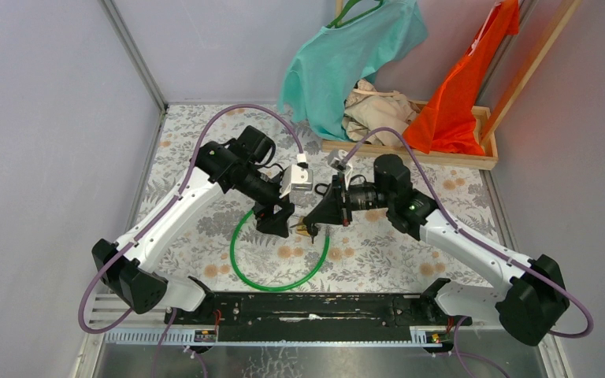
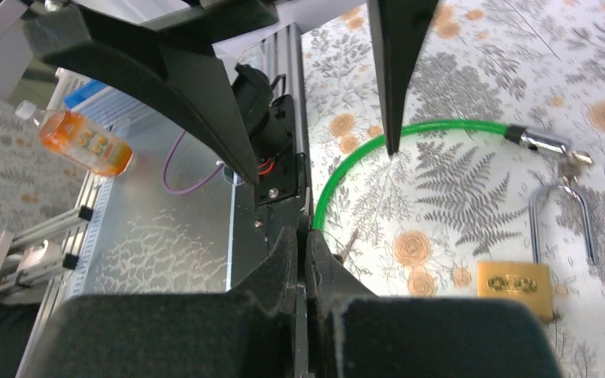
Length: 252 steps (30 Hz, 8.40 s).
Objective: Unlock with the key
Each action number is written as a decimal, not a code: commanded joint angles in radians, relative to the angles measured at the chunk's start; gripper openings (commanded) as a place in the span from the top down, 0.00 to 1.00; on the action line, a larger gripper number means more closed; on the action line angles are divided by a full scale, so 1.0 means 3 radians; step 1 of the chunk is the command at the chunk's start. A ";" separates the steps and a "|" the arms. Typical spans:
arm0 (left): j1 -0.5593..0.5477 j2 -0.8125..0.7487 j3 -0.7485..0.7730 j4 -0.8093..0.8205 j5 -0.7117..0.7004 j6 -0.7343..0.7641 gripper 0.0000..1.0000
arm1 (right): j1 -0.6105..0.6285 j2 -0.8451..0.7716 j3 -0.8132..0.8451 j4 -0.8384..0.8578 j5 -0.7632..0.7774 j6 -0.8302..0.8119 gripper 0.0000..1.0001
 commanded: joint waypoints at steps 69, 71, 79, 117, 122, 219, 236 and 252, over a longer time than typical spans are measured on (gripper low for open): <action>-0.0002 0.3141 0.1318 0.1873 -0.0262 0.1664 0.04 | -0.0289 -0.2588 -0.0130 -0.1495 0.1164 0.0935 1.00; -0.0011 0.3171 0.1326 0.1870 -0.0292 0.1662 0.10 | -0.0289 -0.2642 -0.0152 -0.1491 0.1218 0.0926 1.00; -0.0013 0.3009 0.1137 0.1686 -0.0461 0.1801 0.34 | -0.0289 -0.2649 -0.0152 -0.1431 0.1238 0.0948 1.00; -0.0403 -0.1818 -0.1060 0.1883 -0.0647 0.3042 1.00 | -0.0289 -0.2290 -0.0286 -0.0609 0.1216 0.0511 1.00; -0.0410 -0.1232 -0.1052 0.1034 -0.1377 0.2378 1.00 | -0.0289 -0.2252 -0.0212 -0.0756 0.1309 0.0445 1.00; -0.0054 -0.1095 -0.2228 0.1081 -0.1797 0.1642 0.97 | -0.0289 -0.2173 0.0064 -0.1162 0.1289 0.0491 1.00; -0.0389 -0.0107 -0.1608 0.1044 -0.2202 0.1035 0.83 | -0.0288 -0.2306 0.0045 -0.1219 0.1325 0.0476 1.00; -0.0578 0.0553 -0.1290 0.0978 -0.2518 0.0818 0.56 | -0.0289 -0.2396 0.0091 -0.1350 0.1349 0.0445 1.00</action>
